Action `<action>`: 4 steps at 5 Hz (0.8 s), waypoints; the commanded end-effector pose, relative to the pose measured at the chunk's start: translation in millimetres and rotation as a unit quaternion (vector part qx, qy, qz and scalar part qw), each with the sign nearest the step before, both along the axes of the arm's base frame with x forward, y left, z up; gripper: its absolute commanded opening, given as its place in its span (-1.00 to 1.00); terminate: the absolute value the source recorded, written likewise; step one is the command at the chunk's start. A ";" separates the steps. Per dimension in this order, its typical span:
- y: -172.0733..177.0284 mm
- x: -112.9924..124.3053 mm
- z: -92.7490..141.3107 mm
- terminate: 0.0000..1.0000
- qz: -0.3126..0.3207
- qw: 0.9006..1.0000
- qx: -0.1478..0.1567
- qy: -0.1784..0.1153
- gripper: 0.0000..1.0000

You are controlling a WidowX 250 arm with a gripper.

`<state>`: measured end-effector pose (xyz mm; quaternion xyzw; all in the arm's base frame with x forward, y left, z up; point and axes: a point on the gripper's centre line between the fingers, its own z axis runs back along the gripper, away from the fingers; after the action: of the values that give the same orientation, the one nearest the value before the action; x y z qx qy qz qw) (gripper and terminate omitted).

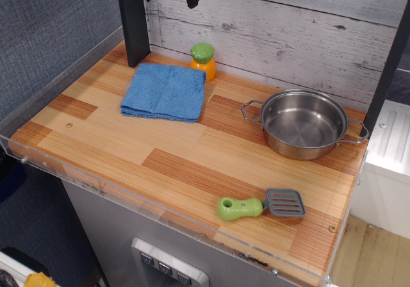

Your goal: Move the carrot to the left of the green spatula

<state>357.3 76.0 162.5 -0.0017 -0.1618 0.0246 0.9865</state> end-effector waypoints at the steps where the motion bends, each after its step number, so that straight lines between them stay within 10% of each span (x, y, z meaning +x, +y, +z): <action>1: 0.0 0.0 0.0 -1.00 0.000 1.000 0.000 0.000 1.00; 4: 0.4 26.2 -25.7 -1.00 -0.105 0.994 0.036 -0.020 1.00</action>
<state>381.9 72.6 122.0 0.0056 -0.1672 -0.0897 0.9818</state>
